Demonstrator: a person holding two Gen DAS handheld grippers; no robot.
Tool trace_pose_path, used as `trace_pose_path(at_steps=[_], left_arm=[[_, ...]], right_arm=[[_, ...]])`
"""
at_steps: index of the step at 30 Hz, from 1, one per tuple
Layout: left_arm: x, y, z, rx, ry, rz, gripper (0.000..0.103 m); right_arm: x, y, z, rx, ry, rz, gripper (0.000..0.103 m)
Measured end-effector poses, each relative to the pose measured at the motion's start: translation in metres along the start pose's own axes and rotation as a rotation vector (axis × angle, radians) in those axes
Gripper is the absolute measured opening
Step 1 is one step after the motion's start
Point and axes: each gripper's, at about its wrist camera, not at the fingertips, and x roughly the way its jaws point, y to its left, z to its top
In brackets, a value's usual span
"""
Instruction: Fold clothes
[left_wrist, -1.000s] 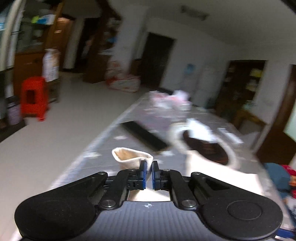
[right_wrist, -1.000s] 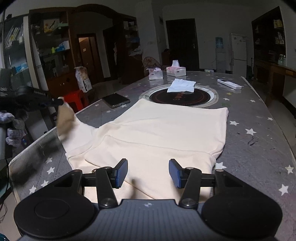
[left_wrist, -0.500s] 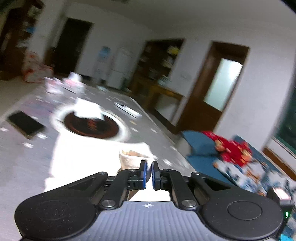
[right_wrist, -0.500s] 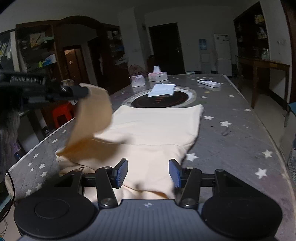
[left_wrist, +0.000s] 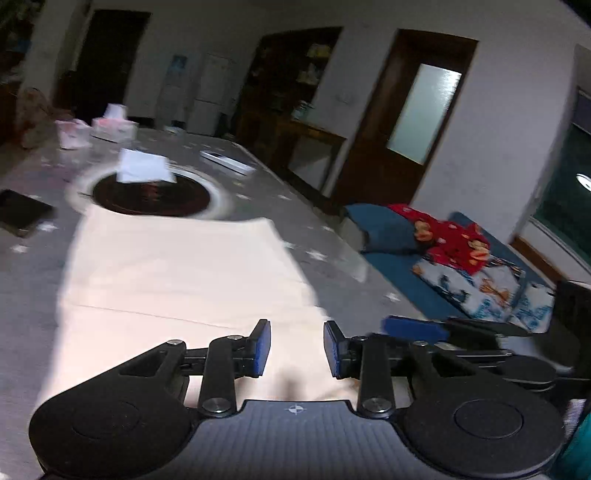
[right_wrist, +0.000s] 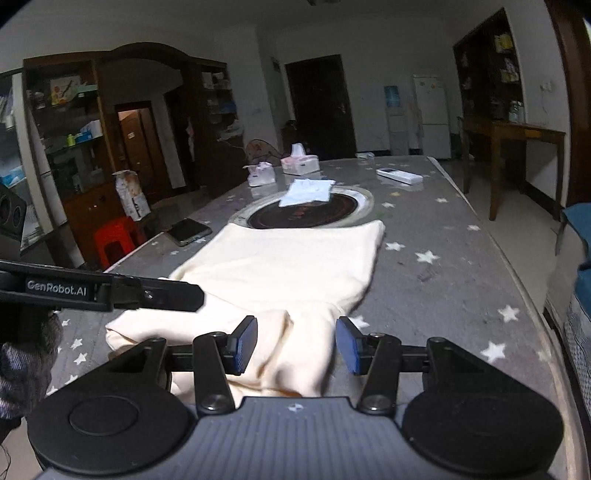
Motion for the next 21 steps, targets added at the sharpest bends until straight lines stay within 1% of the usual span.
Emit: trace_pose_path(at_steps=[1, 4, 6, 11, 13, 14, 15, 17, 21], left_arm=[[-0.003, 0.009, 0.001, -0.009, -0.003, 0.027, 0.032], [-0.007, 0.036, 0.003, -0.039, -0.005, 0.100, 0.032], [-0.006, 0.050, 0.003, -0.050, 0.001, 0.140, 0.031], [0.007, 0.073, 0.001, -0.077, 0.030, 0.192, 0.030], [0.011, 0.082, -0.003, -0.091, 0.047, 0.222, 0.030], [0.011, 0.086, -0.004, -0.098, 0.053, 0.228, 0.027], [0.011, 0.090, -0.005, -0.105, 0.056, 0.227, 0.029], [0.009, 0.094, -0.006, -0.115, 0.060, 0.227, 0.027], [0.003, 0.091, -0.005, -0.086, 0.046, 0.246, 0.027]], right_arm=[[0.002, 0.003, 0.002, -0.009, 0.002, 0.009, 0.044], [0.012, 0.013, 0.007, -0.043, 0.013, 0.045, 0.039], [0.022, 0.021, 0.009, -0.064, 0.029, 0.070, 0.038], [0.049, 0.031, 0.007, -0.083, 0.088, 0.097, 0.036], [0.060, 0.032, 0.005, -0.086, 0.115, 0.094, 0.036], [0.065, 0.031, 0.004, -0.087, 0.131, 0.088, 0.036], [0.068, 0.030, 0.003, -0.088, 0.143, 0.082, 0.035], [0.071, 0.029, 0.001, -0.090, 0.152, 0.078, 0.034], [0.070, 0.032, 0.001, -0.114, 0.155, 0.079, 0.035]])
